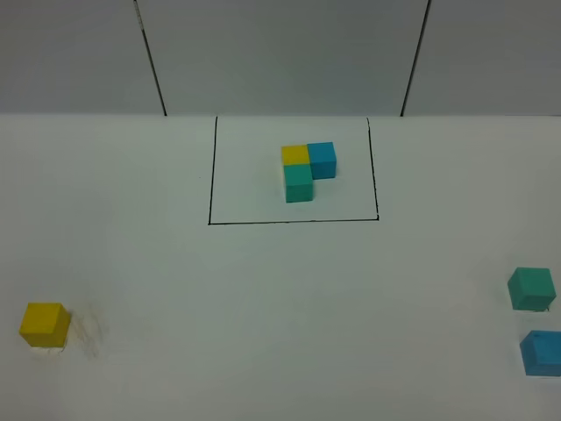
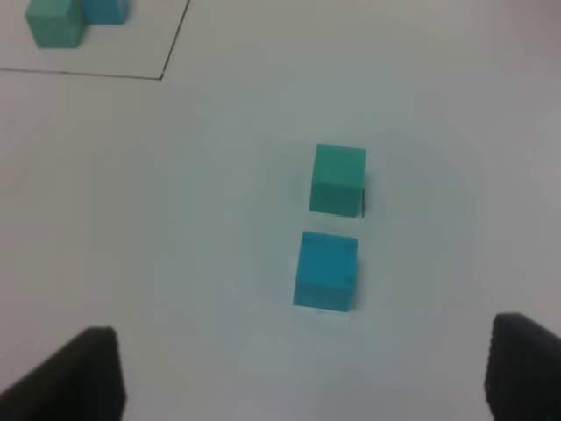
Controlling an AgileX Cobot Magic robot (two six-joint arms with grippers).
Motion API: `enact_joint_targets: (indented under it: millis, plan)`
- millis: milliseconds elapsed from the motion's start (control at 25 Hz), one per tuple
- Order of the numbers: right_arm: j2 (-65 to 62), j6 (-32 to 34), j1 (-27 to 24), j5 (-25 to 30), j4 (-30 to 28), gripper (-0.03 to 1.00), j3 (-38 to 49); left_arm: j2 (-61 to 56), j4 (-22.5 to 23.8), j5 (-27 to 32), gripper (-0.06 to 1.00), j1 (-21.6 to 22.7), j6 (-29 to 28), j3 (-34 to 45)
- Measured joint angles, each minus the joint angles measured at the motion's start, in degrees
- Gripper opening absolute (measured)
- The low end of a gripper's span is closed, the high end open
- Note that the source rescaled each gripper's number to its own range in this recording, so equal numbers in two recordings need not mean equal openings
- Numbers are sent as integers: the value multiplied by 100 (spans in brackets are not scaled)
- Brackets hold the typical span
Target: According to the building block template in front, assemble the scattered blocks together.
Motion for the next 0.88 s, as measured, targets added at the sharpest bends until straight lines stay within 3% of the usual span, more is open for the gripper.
enact_joint_targets:
  millis: [240,520,880]
  plan:
    - [0,0,0,0,0,83,0,1688,459,-467,63,0,-525,-445]
    - [0,0,0,0,0,83,0,3888,380,-1381,63,0,-576,-939]
    - [0,0,0,0,0,83,0,6234,116,-2503,63,0,-576,-996]
